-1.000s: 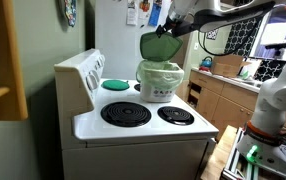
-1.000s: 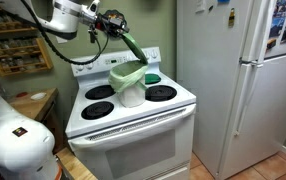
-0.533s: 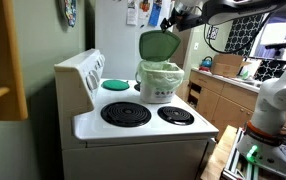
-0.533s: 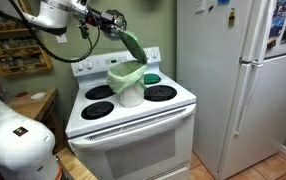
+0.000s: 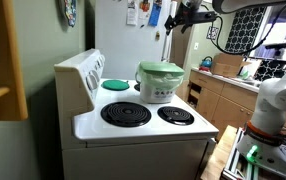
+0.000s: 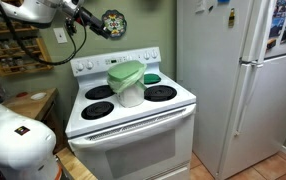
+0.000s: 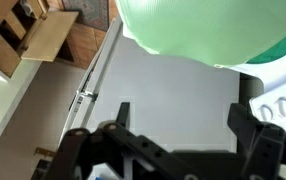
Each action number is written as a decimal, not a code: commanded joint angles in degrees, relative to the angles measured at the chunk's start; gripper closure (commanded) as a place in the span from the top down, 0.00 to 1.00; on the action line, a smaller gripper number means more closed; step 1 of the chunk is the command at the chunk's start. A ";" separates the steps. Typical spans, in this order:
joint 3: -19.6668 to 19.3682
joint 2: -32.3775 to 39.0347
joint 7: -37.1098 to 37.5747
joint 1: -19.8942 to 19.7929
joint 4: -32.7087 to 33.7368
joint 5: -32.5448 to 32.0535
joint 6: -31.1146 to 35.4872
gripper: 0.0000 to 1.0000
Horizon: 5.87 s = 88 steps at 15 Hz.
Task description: Open the trash lid
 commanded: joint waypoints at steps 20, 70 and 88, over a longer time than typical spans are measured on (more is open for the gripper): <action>3.22 1.01 -44.53 0.55 -20.82 15.23 13.71 1.00; 1.17 -3.41 -41.97 -0.68 -23.30 -5.51 15.96 1.00; 2.21 2.41 -42.79 -0.59 -24.23 -5.67 20.21 1.00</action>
